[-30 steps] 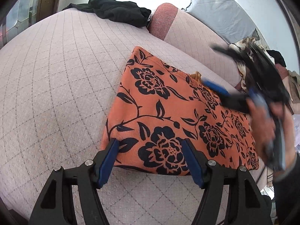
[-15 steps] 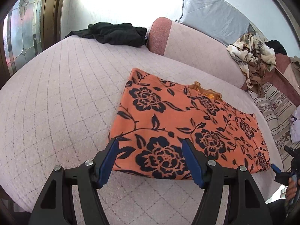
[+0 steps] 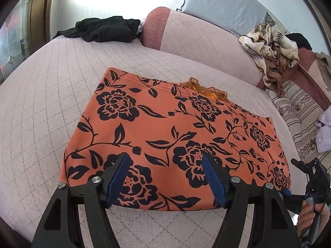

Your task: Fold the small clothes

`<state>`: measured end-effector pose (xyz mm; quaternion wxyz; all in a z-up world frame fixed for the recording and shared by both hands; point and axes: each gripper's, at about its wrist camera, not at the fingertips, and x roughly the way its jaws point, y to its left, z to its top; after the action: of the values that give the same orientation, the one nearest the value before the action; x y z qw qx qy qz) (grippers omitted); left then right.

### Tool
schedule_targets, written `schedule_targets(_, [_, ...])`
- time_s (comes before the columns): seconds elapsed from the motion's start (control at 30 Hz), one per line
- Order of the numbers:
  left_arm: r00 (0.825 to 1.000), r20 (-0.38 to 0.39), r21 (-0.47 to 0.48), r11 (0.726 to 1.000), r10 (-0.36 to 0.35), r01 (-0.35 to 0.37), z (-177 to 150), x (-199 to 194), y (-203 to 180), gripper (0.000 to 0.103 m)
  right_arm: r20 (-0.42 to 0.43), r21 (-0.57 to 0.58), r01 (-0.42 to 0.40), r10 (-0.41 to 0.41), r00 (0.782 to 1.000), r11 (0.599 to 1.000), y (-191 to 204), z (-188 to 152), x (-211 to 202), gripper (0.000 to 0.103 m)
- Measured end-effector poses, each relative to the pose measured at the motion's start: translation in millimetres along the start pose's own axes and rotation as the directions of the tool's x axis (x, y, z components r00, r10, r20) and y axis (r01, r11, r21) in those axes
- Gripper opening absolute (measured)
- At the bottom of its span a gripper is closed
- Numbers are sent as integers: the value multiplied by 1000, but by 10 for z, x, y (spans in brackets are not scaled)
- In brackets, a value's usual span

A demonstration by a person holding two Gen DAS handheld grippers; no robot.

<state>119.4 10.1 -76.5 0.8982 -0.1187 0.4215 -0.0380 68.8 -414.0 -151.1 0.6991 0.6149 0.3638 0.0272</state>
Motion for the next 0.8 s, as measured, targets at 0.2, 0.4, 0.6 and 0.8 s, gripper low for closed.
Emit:
schedule_targets(0.2, [1000,22,18,1000,-3,3,49,18,-21,72,63,-165,109,-100,993,980,269,-27,-78,9])
schedule_targets(0.4, [1000,-26,19,1000,-1,2,94,321,60,73,22,-182,213,-213,977,960,79,54,-275,49])
schedule_targets(0.6, [1000,17,114,993,-3,1,-13,410,26,79,116,-362,214,-184,976,907,552,330,-590,79])
schedule_targets(0.8, [999,31,117,992,-44,41,-33,404,77,83,-87,-531,166,-248,965,831,1109,945,573,80])
